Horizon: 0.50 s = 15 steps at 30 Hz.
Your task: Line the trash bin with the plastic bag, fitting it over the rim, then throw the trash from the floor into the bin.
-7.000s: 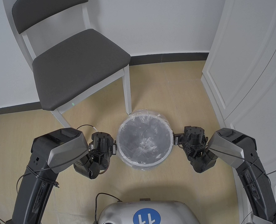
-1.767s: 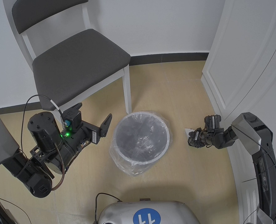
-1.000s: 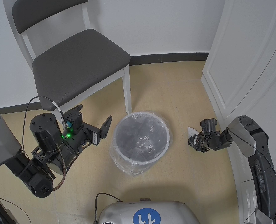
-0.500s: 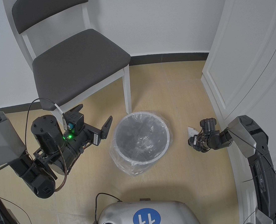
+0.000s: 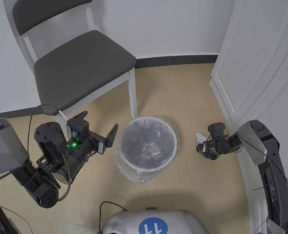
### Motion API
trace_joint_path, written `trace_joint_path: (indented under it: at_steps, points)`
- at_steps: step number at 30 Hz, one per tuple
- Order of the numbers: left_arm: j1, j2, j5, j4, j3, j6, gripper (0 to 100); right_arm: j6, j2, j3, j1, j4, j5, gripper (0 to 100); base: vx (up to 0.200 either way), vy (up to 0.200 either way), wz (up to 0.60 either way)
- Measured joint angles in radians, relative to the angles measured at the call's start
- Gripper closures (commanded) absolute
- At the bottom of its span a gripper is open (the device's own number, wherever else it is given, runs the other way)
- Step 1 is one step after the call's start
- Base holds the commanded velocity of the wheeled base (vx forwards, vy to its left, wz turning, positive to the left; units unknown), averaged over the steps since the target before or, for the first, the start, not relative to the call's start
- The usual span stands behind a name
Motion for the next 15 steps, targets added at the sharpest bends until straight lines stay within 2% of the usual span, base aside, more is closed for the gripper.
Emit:
trace_joint_path:
  at_steps: [1,15]
  points:
    - [0.0,0.0,0.0,0.0,0.0,0.0,0,0.001,0.0,0.0,0.0,0.0,0.0,100,0.0,0.0,0.0]
    - [-0.001,0.01,-0.001,0.0,0.0,0.0,0,0.004,0.001,-0.002,0.0,0.002,0.001,100,0.0,0.0,0.0]
